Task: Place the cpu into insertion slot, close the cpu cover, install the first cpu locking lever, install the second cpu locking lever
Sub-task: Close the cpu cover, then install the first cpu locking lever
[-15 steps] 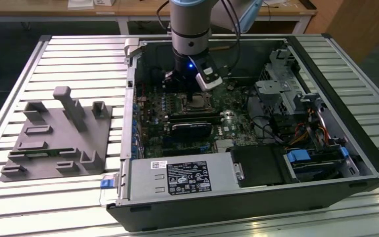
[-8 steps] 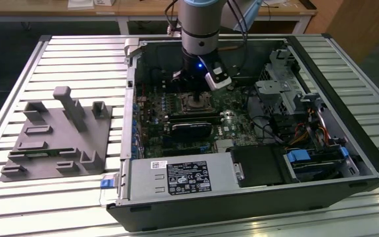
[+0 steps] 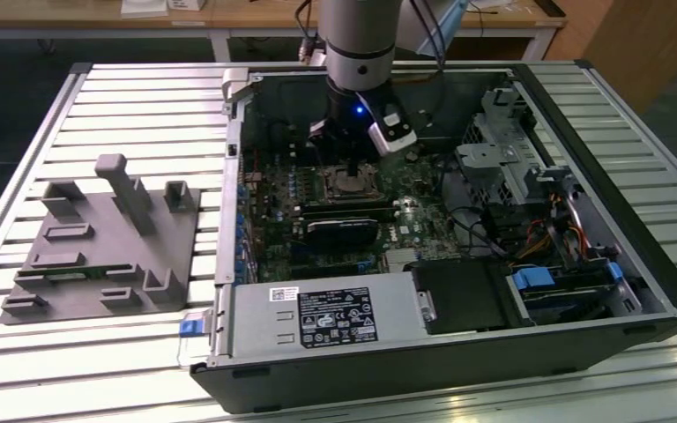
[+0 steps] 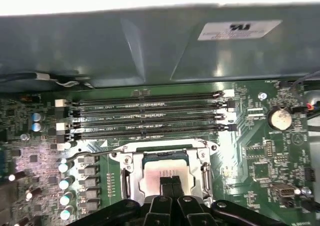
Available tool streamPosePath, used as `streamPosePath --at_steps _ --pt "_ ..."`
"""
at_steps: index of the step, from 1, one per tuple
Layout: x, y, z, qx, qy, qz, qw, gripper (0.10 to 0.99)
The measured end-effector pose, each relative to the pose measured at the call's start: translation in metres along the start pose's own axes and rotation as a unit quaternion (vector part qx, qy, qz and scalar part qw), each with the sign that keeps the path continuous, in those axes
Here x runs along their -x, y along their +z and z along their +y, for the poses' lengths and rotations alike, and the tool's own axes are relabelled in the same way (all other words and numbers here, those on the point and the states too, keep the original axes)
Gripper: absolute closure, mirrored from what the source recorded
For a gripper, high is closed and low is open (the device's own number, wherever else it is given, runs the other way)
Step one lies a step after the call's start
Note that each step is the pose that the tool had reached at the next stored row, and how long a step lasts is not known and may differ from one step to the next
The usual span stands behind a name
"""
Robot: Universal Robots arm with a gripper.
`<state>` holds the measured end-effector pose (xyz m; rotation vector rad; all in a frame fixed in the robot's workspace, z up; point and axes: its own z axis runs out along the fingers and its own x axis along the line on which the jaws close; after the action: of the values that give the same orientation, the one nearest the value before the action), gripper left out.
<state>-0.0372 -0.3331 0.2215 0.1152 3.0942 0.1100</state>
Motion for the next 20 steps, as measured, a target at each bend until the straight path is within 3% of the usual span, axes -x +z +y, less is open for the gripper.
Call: streamPosePath --at_steps 5,20 --pt "0.0004 -0.0098 0.0007 -0.0001 0.000 0.0000 1.0000 0.980" --pt "-0.0011 -0.0107 0.0007 -0.0001 0.000 0.0001 1.0000 0.980"
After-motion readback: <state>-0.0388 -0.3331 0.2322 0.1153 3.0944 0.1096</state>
